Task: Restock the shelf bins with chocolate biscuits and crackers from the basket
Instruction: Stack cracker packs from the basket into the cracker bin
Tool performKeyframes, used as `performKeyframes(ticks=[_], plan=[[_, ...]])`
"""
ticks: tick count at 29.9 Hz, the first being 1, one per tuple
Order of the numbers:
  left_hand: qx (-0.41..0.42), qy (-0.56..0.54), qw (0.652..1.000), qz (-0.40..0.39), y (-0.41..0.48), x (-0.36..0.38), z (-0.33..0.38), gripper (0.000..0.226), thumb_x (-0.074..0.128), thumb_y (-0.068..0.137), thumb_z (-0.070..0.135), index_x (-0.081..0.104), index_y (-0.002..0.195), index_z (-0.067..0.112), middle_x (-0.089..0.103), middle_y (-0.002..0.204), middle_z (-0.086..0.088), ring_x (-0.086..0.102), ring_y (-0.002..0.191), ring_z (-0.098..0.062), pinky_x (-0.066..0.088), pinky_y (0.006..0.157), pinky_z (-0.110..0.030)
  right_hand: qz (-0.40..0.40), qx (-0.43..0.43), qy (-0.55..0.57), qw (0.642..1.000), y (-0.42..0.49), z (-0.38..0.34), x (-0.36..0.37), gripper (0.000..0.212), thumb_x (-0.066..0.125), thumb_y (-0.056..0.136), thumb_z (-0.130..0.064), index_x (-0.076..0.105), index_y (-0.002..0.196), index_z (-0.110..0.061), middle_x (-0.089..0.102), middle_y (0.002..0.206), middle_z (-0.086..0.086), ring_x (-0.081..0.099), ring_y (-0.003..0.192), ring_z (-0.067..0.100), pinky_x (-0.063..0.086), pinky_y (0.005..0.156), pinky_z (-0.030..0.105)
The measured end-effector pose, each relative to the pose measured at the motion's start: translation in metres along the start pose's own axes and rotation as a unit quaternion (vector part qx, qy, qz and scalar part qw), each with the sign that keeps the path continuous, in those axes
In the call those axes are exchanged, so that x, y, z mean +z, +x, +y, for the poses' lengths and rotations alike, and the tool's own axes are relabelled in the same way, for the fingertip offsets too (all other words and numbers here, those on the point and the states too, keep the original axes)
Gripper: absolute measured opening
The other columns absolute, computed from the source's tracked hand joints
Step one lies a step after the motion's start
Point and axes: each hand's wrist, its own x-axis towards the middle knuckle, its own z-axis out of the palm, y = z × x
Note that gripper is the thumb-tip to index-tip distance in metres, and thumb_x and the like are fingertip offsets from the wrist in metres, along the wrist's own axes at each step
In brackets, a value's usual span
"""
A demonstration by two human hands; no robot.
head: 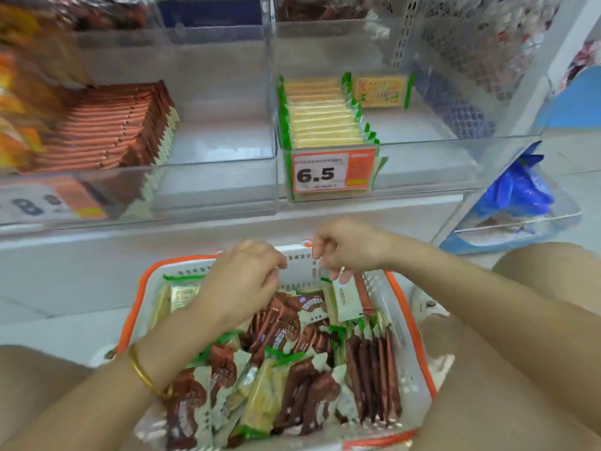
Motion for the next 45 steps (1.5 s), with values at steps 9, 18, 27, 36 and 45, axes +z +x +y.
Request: performKeyframes(ticks=[9, 18, 27, 36, 45], plan=[[-0.179, 0.097, 0.961, -0.186, -0.013, 0.042, -0.052, 0.026, 0.045, 0.095, 0.030, 0.061, 0.112, 0.017, 0.057, 0.117, -0.003, 0.048, 0.115, -0.023, 0.044, 0.093, -0.037, -0.050, 0.062, -0.112, 0.991, 0.083, 0.043, 0.063, 0.023, 0.048, 0.094, 0.002, 0.055, 0.115, 0.001, 0.063, 0.111, 0.021, 0.067, 0.084, 0.029, 0.055, 0.066, 0.033], [-0.196, 0.062, 0.931, -0.300, 0.027, 0.097, -0.029, 0.053, 0.054, 0.090, 0.047, 0.047, 0.125, 0.008, 0.044, 0.132, -0.013, 0.036, 0.129, -0.029, 0.040, 0.100, -0.041, -0.005, 0.020, -0.126, 0.992, 0.128, 0.084, 0.089, 0.062, 0.042, 0.090, 0.006, 0.032, 0.146, -0.020, 0.046, 0.141, 0.014, 0.050, 0.121, 0.031, 0.044, 0.096, 0.032], [-0.232, 0.065, 0.936, -0.256, 0.018, 0.142, -0.025, 0.078, 0.061, 0.079, 0.060, 0.031, 0.133, 0.011, 0.039, 0.133, -0.008, 0.040, 0.123, -0.025, 0.042, 0.097, -0.036, 0.068, 0.066, 0.040, 0.995, 0.141, 0.095, 0.108, 0.042, 0.042, 0.086, 0.010, 0.062, 0.120, -0.007, 0.061, 0.120, 0.009, 0.054, 0.112, 0.022, 0.042, 0.102, 0.034], [-0.209, -0.194, 0.917, -0.279, 0.035, 0.082, -0.027, 0.023, 0.059, 0.089, 0.007, 0.056, 0.111, 0.015, 0.062, 0.107, -0.003, 0.057, 0.079, -0.010, 0.045, 0.063, -0.020, 0.066, 0.041, 0.083, 0.994, 0.093, 0.071, 0.051, 0.019, 0.059, 0.085, 0.002, 0.069, 0.100, -0.005, 0.057, 0.082, 0.000, 0.052, 0.066, 0.010, 0.043, 0.051, 0.012], [-0.202, -0.395, 0.867, -0.227, 0.018, -0.011, -0.009, 0.028, 0.063, 0.089, 0.008, 0.055, 0.114, 0.019, 0.069, 0.103, 0.003, 0.066, 0.094, -0.012, 0.046, 0.073, -0.017, -0.040, -0.026, 0.216, 0.975, 0.010, 0.047, -0.010, 0.019, 0.054, 0.094, -0.007, 0.059, 0.112, -0.007, 0.069, 0.109, 0.009, 0.065, 0.101, 0.020, 0.055, 0.083, 0.032]])
